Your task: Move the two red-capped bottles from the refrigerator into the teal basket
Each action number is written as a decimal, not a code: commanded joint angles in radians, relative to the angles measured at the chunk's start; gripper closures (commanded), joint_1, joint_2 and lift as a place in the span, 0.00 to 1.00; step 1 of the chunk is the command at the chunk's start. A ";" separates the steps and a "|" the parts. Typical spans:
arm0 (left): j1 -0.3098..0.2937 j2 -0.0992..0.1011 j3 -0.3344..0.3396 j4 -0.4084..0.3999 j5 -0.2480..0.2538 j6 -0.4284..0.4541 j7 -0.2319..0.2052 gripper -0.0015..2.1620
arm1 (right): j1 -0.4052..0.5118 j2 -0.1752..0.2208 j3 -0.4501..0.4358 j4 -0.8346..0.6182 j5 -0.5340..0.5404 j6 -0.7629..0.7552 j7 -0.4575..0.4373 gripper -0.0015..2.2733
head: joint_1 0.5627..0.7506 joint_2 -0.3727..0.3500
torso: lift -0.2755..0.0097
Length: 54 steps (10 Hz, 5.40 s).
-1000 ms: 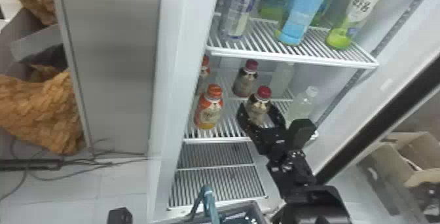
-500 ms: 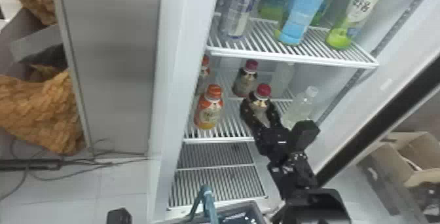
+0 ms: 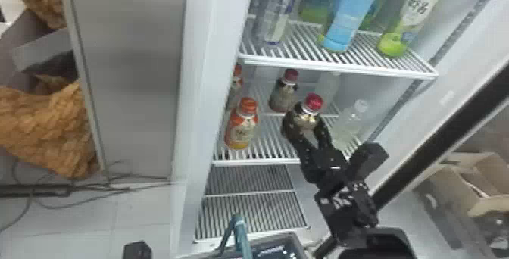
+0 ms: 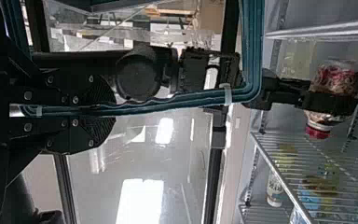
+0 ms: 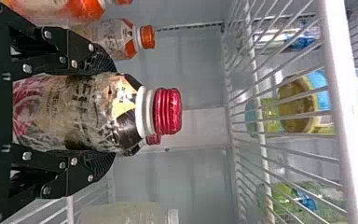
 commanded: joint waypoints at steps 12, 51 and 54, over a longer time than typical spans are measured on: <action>-0.019 0.002 0.028 0.025 -0.090 -0.069 0.005 0.50 | 0.330 0.040 -0.097 -0.452 -0.059 0.366 0.096 0.32 | 0.70 0.03 | 0.17; -0.029 0.002 0.042 0.047 -0.106 -0.091 0.001 0.50 | 0.121 0.033 -0.040 -0.130 0.033 -0.029 0.062 0.16 | 0.70 0.03 | 0.17; -0.029 0.002 0.036 0.047 -0.102 -0.091 0.001 0.50 | 0.043 0.024 -0.040 -0.044 0.069 -0.078 0.038 0.16 | 0.70 0.03 | 0.17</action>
